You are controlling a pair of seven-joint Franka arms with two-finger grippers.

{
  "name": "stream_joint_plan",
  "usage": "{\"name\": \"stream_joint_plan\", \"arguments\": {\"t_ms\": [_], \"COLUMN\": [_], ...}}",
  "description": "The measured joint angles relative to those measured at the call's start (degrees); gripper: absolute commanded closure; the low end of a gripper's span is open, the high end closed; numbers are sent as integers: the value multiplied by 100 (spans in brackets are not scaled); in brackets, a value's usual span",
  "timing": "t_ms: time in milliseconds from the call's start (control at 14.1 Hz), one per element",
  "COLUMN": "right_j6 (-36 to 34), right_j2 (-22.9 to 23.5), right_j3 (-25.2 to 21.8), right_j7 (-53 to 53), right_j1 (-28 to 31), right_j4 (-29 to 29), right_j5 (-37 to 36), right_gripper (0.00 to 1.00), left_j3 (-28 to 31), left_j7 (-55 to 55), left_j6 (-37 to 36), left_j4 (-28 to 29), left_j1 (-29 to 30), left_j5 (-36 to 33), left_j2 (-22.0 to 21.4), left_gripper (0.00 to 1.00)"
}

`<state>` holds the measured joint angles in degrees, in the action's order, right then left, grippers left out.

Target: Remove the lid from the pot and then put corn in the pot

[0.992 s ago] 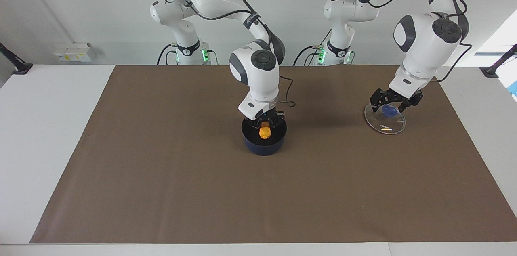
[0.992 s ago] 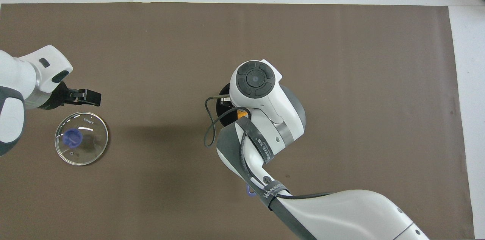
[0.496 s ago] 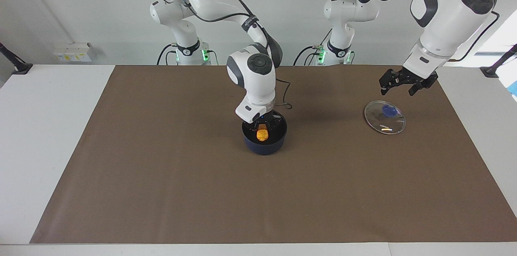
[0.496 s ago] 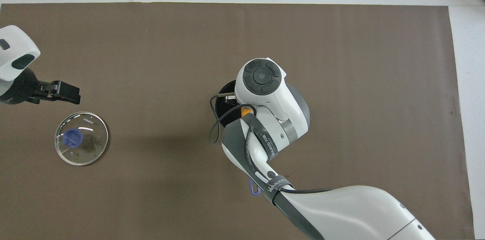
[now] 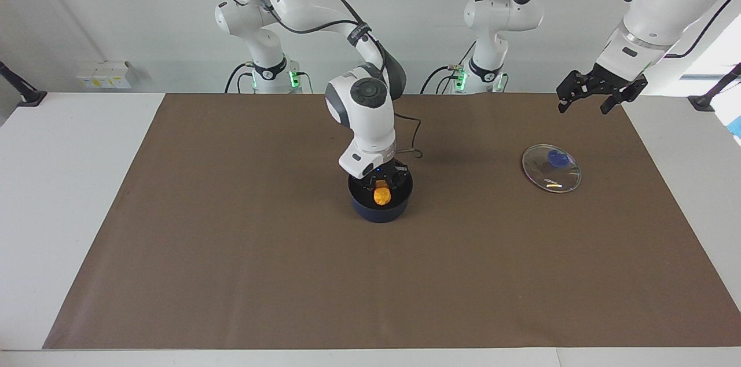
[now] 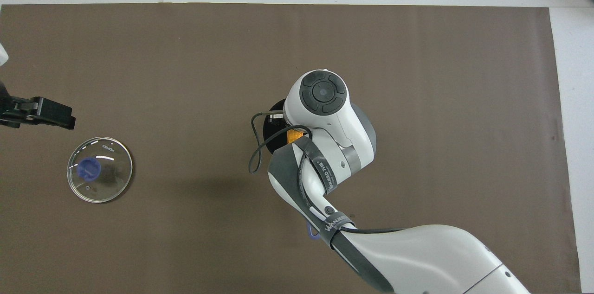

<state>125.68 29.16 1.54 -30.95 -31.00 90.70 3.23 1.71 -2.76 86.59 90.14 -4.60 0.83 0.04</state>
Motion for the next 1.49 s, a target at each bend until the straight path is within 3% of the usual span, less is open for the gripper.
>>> {"name": "stream_joint_plan", "arguments": {"t_ms": [71,212,283,354,850,992,1488], "right_j6": [28,44,46,52,33,-201,-2005], "right_j2": [28,93,122,144,-40,-392,-1819], "right_j3": [1,3,2,-1,-139,-286,-340], "right_j7": [0,0,0,2,9,9,640], "right_j1": [-11,-29,-25,-14,11,184,1243], "right_j4": [5,15,34,53,-59,-102,-131], "right_j5": [1,1,1,1,-3,-5,-131], "right_gripper": [95,42,10,0,0,0,0], "left_j3": [0,2,2,2,-9,-14,-12], "left_j7": [-36,-69,-75,-79,-181,-193,-233], "left_j6": [-17,-120,-184,-234,-453,-451,-450], "left_j4": [0,-2,-5,-28,-531,-536,-536], "left_j1": [2,11,19,28,35,33,35], "left_j5": [0,0,0,0,23,33,42], "left_j2": [0,0,0,3,138,147,148], "left_gripper": [0,0,0,0,0,0,0]}}
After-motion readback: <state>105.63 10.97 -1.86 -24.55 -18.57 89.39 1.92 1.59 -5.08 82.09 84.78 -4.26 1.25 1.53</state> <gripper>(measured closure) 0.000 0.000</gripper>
